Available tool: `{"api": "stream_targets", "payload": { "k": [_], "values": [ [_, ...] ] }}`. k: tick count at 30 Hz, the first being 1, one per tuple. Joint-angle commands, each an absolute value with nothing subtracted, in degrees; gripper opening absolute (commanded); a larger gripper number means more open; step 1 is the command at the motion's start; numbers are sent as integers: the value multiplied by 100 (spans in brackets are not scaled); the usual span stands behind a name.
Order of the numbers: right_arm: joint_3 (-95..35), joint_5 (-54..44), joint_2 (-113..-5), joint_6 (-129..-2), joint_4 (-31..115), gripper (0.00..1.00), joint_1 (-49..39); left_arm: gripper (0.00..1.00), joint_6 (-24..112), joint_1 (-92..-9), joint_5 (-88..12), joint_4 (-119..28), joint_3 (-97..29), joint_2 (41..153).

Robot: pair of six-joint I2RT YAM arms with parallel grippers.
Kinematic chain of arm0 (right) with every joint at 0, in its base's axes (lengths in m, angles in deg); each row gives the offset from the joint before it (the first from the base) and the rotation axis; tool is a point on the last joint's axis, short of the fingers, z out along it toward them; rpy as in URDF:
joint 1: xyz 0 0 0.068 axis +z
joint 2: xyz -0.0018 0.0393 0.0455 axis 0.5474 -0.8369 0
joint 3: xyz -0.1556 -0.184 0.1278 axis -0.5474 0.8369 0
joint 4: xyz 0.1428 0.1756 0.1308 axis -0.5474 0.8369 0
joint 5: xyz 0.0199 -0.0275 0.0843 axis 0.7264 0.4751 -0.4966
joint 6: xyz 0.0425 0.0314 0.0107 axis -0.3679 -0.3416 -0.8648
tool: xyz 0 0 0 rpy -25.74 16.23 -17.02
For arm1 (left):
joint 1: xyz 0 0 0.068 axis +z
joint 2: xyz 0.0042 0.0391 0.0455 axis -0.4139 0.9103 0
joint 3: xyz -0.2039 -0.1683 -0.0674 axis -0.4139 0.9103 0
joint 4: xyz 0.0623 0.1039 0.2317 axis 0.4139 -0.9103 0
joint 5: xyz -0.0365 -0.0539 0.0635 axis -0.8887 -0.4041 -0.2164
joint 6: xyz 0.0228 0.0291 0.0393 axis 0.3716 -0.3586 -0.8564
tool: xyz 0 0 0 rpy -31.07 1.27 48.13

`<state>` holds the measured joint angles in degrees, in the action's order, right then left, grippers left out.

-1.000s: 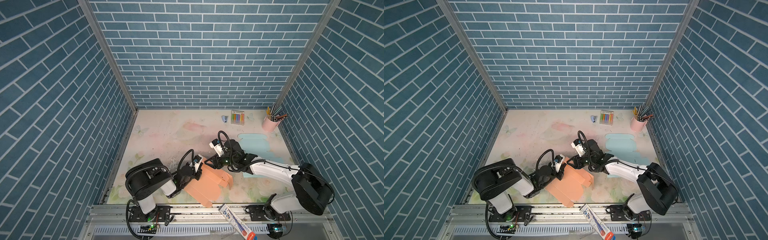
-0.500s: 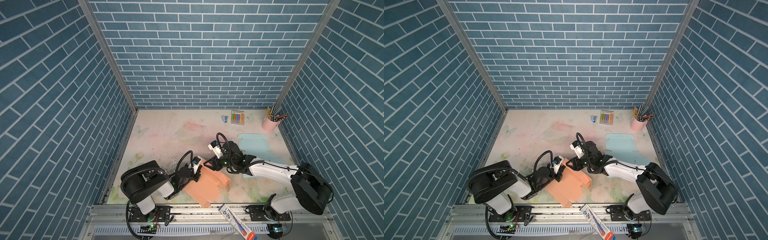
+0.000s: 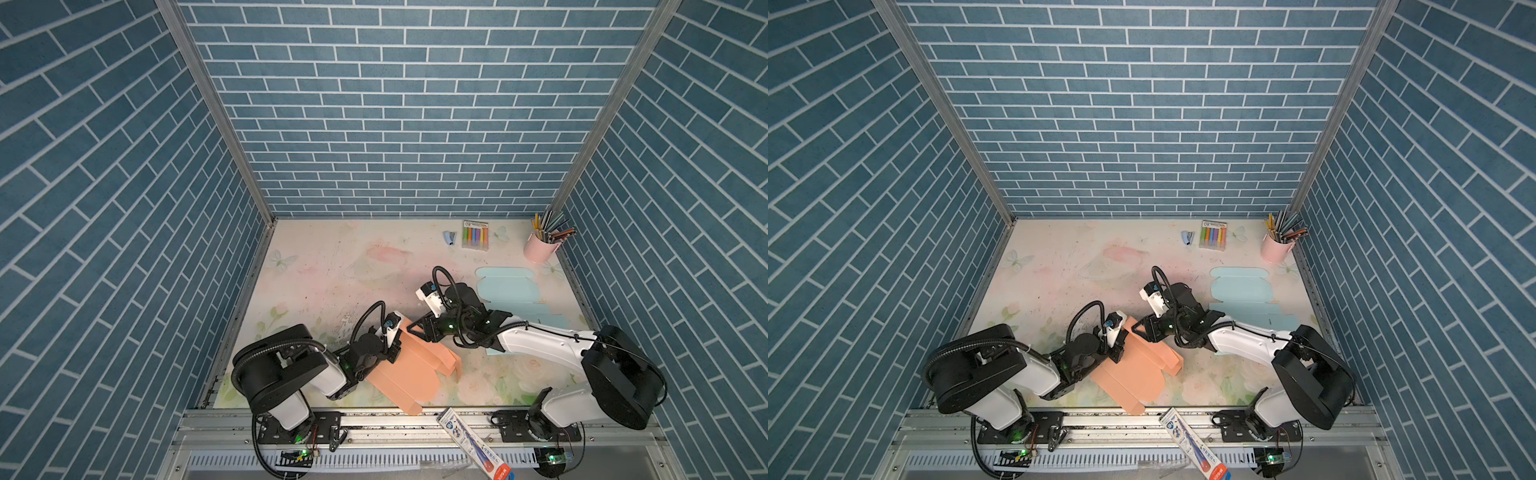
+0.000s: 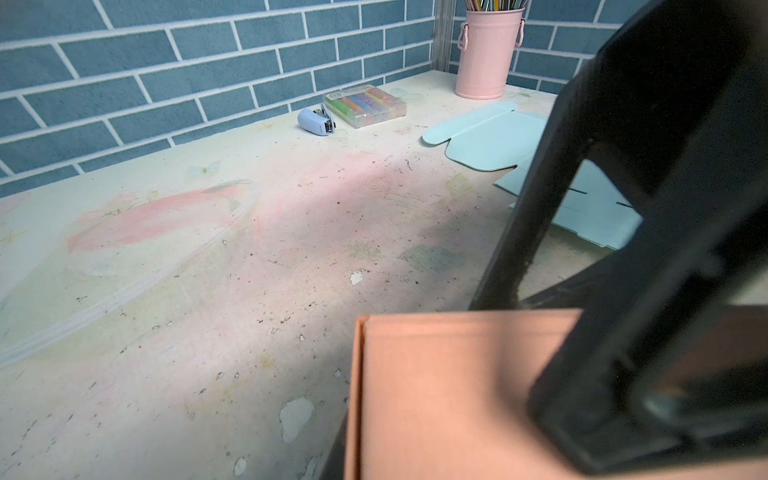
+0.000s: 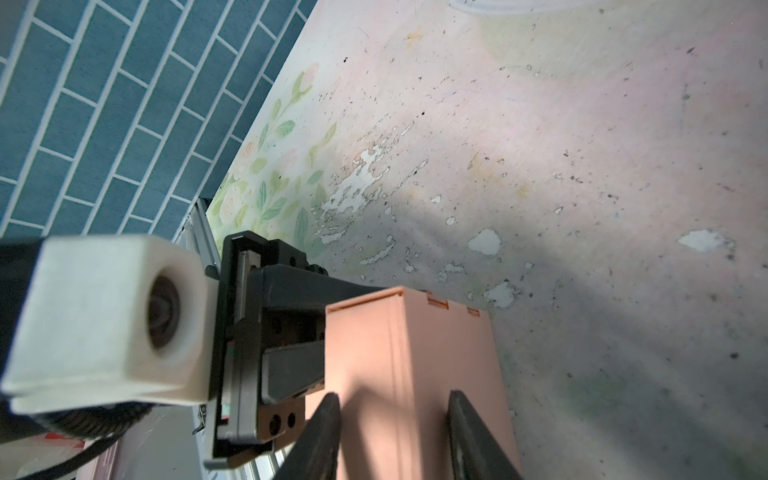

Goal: Fold the paper box

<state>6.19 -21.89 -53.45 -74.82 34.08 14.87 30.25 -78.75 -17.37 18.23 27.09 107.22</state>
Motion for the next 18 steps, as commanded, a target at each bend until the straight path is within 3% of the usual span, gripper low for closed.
{"api": "stream_targets", "payload": {
  "k": [1, 12, 18],
  "values": [
    [741, -2091, -5304, -7466, 3430, 42, 1527, 12, 2991, -7910, -1666, 1886, 2635, 10787],
    [642, -2008, -5103, -7369, 3509, 41, 1557, 0, 3012, -7909, -1638, 1778, 2680, 10640],
    [231, -766, -3966, -6883, 4204, 41, 1936, 0, 3494, -7905, -1003, 956, 2466, 10235]
  ]
}}
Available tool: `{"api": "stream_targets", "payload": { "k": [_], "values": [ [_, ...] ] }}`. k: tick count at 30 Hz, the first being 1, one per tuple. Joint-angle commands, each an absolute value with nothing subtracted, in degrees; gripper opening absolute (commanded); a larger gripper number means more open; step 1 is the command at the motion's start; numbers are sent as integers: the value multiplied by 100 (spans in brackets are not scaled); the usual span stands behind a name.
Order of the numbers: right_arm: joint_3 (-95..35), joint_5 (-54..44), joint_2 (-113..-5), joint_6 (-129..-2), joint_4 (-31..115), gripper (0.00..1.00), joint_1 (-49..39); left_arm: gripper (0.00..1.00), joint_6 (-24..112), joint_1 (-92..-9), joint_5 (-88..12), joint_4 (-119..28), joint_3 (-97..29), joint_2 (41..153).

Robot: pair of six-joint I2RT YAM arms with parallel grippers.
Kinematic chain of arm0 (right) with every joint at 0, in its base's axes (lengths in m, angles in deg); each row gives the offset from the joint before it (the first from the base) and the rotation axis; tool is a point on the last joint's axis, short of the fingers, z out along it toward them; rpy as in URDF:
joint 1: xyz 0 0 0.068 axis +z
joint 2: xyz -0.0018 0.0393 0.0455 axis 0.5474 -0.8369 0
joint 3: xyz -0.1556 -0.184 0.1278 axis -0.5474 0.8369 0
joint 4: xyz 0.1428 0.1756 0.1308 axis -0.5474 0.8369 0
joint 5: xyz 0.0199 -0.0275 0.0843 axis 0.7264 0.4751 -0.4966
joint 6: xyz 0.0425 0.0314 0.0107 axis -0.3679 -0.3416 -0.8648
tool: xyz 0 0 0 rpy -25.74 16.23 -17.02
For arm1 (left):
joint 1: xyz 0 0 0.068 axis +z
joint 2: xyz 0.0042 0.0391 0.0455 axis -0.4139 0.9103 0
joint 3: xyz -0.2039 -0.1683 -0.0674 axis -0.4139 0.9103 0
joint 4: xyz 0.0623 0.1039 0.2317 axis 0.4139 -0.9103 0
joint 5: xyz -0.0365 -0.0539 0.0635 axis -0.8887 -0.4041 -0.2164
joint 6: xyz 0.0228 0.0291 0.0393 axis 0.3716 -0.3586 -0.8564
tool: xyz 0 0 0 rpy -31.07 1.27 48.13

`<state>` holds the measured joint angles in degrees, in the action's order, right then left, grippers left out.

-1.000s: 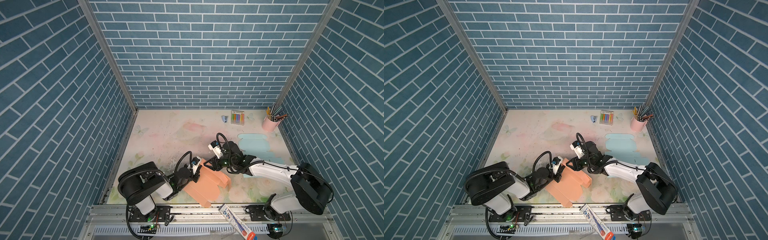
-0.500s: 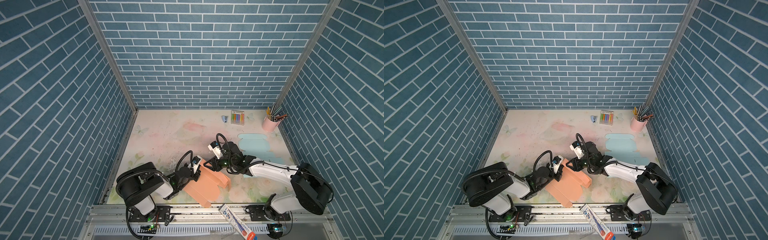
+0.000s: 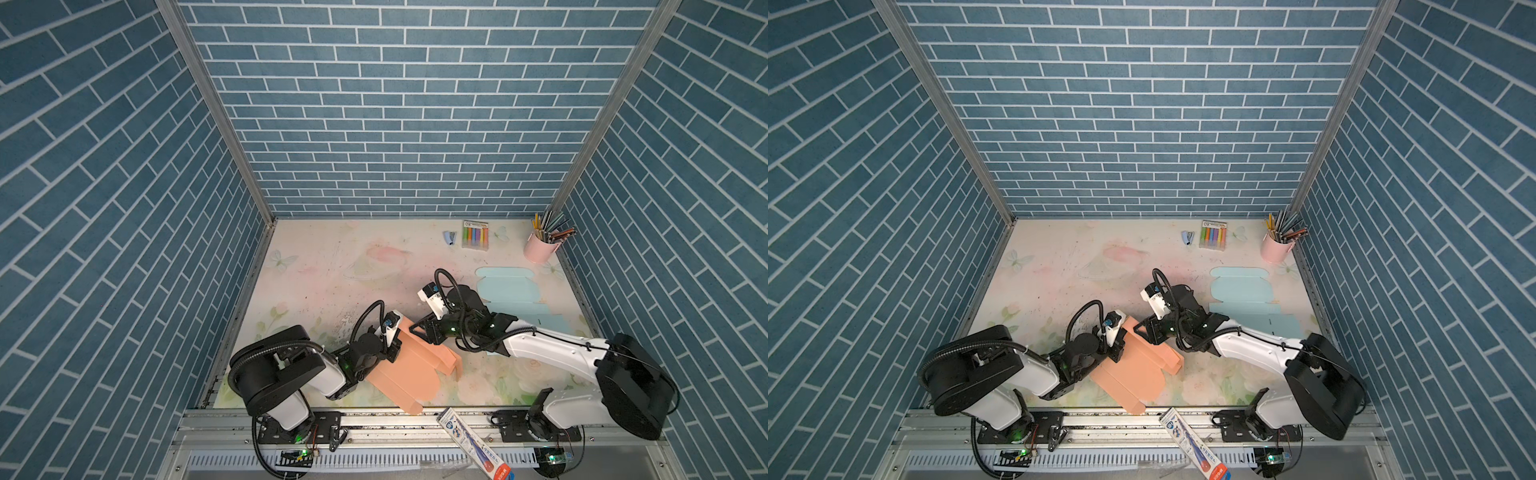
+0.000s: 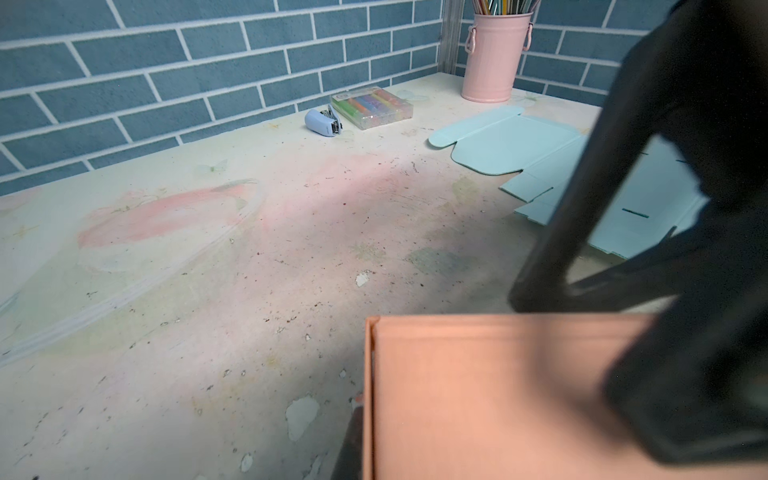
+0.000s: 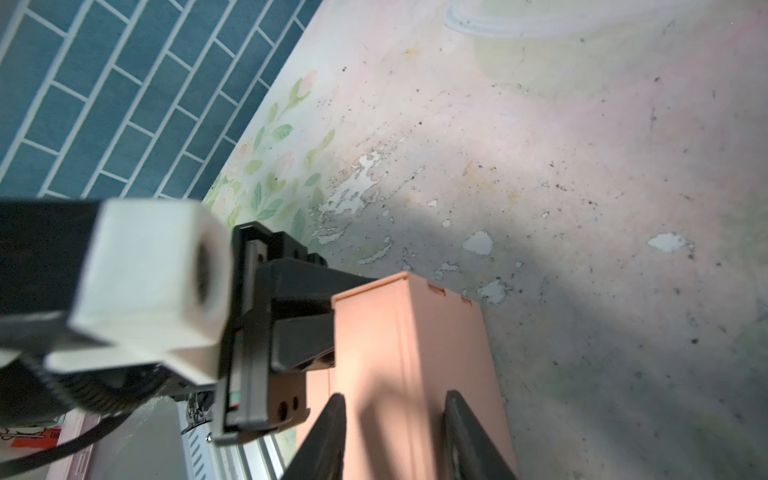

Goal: Fold the paper box

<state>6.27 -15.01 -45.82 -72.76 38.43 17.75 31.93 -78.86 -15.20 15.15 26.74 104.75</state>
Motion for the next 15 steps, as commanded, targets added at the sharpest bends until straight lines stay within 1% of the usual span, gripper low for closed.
{"api": "stream_targets", "payload": {
  "k": [1, 3, 5, 8, 11, 15],
  "values": [
    [134, -491, -3744, -6824, 4398, 41, 2013, 0, 3660, -7903, -804, 635, 2384, 10087],
    [-13, 62, -3326, -6699, 4722, 40, 2197, 0, 4019, -7900, -552, -11, 2211, 9799],
    [-50, 520, -2946, -6666, 4953, 34, 2359, 0, 4485, -7909, -241, -754, 1992, 9497],
    [-17, 897, -2556, -6704, 5199, 27, 2485, 0, 5127, -7876, 90, -1625, 1768, 9073],
    [12, 1279, -2361, -6735, 5445, 20, 2481, 0, 5433, -7862, 153, -2031, 1696, 8627],
    [-117, 1475, -2487, -6630, 5674, 11, 2483, 0, 5679, -7856, 258, -2632, 1471, 8260]
  ]
}}
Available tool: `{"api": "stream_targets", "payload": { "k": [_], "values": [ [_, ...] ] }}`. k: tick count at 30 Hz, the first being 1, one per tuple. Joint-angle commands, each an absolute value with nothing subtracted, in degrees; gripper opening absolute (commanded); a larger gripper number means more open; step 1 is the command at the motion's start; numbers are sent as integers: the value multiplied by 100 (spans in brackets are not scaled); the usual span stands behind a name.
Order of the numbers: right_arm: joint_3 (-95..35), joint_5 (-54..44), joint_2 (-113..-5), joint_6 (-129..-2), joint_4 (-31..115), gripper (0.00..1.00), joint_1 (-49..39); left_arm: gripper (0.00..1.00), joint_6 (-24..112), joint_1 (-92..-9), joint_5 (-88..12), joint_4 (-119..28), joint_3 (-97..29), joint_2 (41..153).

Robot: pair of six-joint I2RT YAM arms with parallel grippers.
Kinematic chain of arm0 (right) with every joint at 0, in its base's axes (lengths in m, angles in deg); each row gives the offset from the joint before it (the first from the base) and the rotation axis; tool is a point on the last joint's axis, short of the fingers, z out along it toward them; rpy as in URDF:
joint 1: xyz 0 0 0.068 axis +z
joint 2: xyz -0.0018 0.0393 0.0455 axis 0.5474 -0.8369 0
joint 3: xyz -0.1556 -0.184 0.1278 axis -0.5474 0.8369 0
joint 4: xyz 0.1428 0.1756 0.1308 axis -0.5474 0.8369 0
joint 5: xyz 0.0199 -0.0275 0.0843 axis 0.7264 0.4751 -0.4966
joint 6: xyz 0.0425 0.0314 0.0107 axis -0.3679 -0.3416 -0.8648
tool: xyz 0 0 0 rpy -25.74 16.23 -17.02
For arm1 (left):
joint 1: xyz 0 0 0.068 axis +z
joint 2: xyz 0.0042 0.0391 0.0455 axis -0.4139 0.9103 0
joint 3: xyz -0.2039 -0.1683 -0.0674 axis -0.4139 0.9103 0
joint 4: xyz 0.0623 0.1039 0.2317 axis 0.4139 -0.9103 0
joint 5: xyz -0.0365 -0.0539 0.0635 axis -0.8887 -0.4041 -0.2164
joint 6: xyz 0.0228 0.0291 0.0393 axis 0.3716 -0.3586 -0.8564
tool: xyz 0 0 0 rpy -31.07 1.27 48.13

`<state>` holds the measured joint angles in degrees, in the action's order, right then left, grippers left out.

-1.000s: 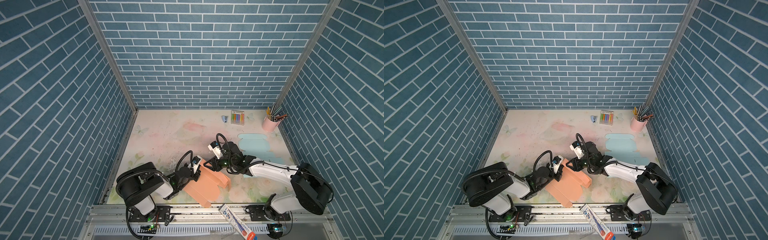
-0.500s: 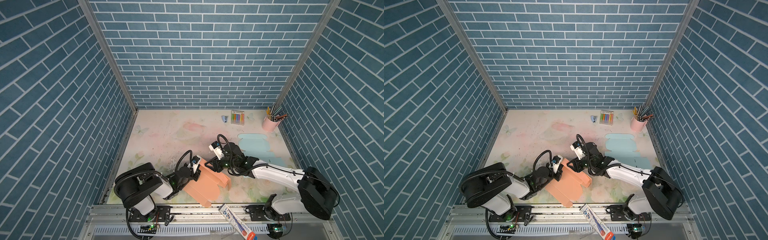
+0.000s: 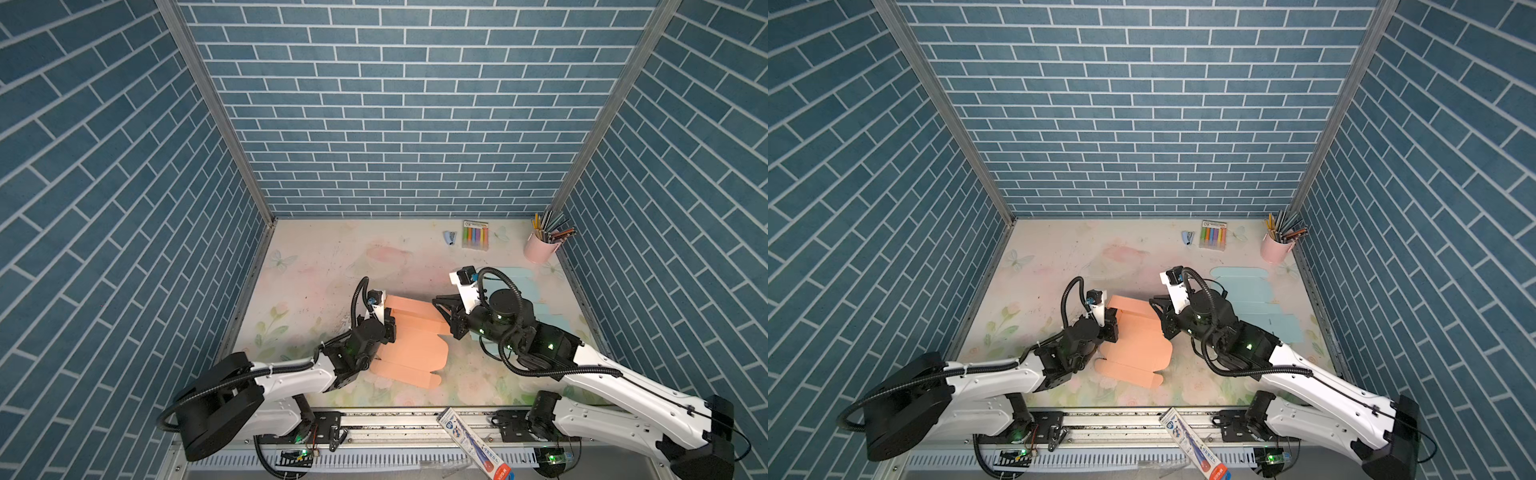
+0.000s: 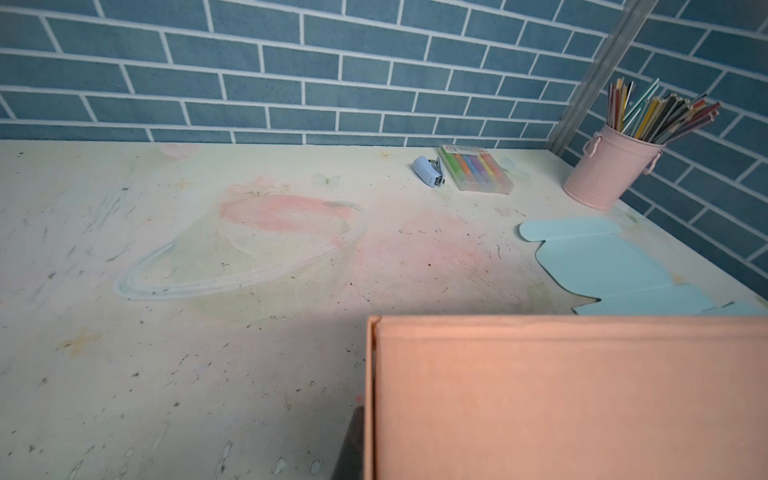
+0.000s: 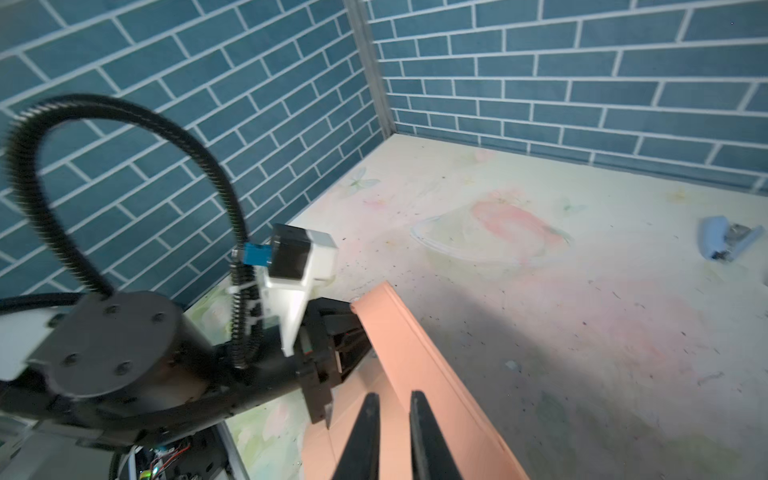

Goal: Fold the paper box

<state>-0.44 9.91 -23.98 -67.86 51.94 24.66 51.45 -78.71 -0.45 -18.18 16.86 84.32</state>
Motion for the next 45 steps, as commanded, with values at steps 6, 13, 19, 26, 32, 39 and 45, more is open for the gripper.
{"api": "stream_targets", "payload": {
  "k": [6, 13, 19, 26, 32, 39, 45],
  "values": [
    [-149, 1843, -2829, -6622, 5915, 5, 2488, 0, 5963, -7851, 472, -3002, 1361, 7949],
    [82, 1768, -3019, -6512, 5578, 5, 2488, 0, 6030, -7850, 340, -2939, 1337, 7863],
    [-68, 1656, -3441, -6332, 5025, 6, 2482, 0, 5956, -7851, 74, -2963, 1332, 7815],
    [-84, 1298, -3343, -6179, 4687, 7, 2484, 0, 6189, -7704, -230, -3068, 1336, 7560],
    [514, 1426, -2005, -5929, 4413, 19, 2503, 0, 6319, -6760, -1568, -3075, 1608, 7037],
    [2023, 969, -314, -6209, 2858, 37, 2502, 0, 6246, -5951, -2518, -3644, 1542, 6332],
    [3036, 875, -373, -6428, 1480, 34, 2293, 0, 6529, -5753, -3178, -3431, 1555, 6068]
  ]
}}
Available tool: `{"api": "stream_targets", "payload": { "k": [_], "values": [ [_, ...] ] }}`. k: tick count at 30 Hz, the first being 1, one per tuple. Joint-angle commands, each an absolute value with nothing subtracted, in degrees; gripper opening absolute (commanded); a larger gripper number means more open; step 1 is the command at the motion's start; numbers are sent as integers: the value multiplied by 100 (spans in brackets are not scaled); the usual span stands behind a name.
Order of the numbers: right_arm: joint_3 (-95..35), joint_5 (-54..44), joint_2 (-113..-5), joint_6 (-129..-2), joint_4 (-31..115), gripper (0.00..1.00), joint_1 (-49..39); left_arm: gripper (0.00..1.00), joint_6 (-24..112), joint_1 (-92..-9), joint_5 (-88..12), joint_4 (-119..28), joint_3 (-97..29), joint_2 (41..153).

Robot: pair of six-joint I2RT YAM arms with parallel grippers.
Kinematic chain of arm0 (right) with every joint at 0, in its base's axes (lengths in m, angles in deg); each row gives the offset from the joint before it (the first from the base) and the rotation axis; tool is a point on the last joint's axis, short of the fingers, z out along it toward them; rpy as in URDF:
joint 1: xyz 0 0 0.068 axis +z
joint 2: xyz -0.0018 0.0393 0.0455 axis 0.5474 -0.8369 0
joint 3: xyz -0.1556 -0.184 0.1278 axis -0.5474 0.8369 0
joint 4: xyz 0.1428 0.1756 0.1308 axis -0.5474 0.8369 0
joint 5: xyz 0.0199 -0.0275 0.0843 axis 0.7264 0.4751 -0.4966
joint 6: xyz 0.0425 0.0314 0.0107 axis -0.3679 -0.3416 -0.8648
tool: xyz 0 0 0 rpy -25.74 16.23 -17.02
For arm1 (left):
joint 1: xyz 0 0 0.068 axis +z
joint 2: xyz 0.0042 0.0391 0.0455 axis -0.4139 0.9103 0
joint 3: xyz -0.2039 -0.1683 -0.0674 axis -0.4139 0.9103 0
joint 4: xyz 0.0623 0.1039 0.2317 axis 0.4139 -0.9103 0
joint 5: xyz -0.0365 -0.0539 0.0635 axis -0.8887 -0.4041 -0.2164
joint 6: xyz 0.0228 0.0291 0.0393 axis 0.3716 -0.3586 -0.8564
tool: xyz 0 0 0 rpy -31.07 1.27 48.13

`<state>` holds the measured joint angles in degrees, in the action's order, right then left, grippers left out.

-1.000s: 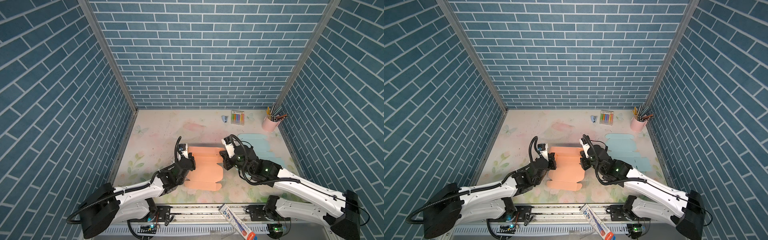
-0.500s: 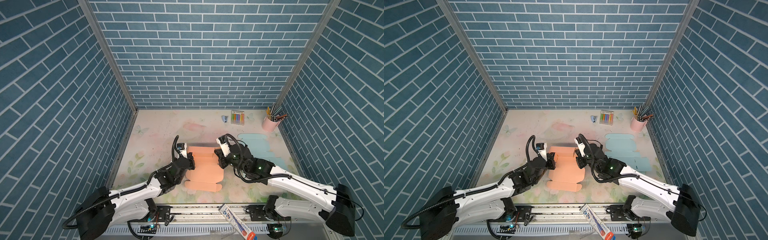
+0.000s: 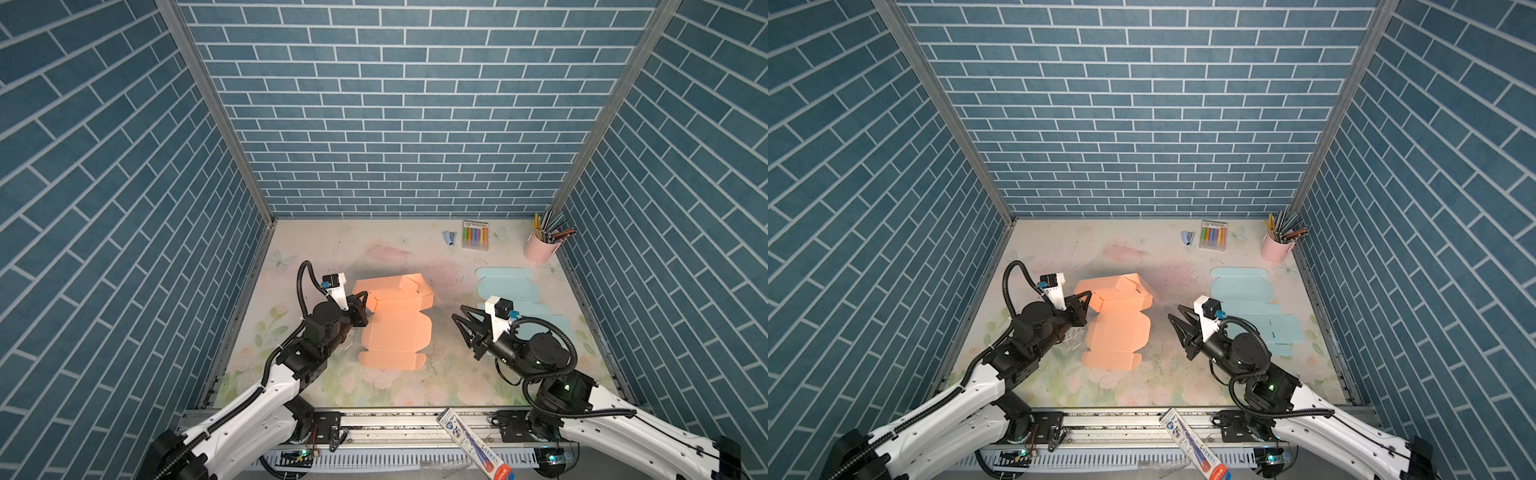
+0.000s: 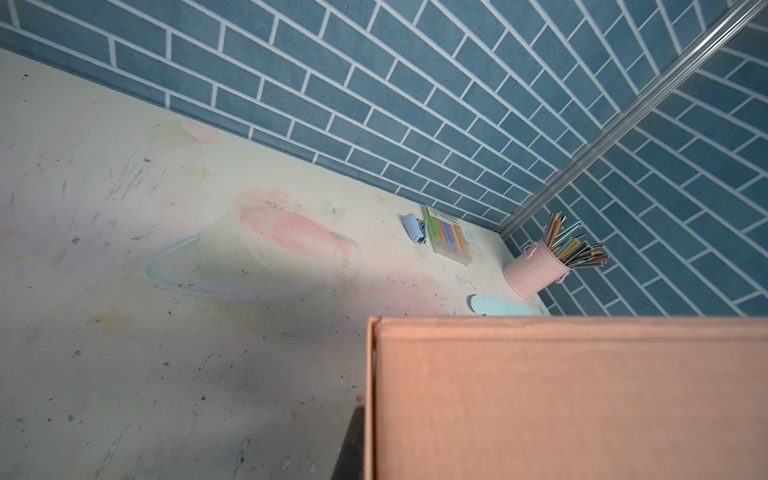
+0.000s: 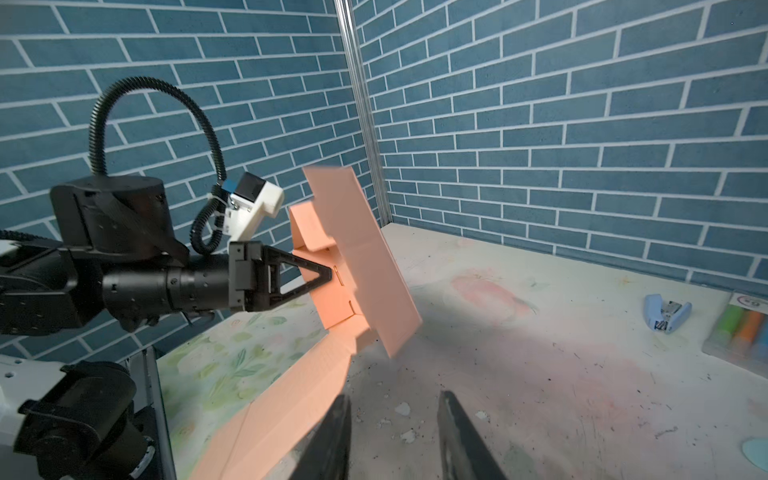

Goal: Fold the paper box

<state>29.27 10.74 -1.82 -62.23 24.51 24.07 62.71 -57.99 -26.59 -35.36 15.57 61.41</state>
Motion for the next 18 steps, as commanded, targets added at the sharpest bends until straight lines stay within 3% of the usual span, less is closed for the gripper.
{"api": "stream_targets", "payload": {
  "k": [1, 12, 18],
  "values": [
    [3022, 667, -539, -6446, 1261, 33, 2204, 0, 6592, -5751, -3302, -3350, 1564, 6081],
    [2461, -104, -1737, -6537, -79, 27, 2111, 0, 6732, -5757, -3750, -3075, 1585, 6180],
    [2159, -226, -2378, -6605, -149, 36, 2111, 0, 6847, -5756, -3865, -2837, 1704, 6243]
  ]
}}
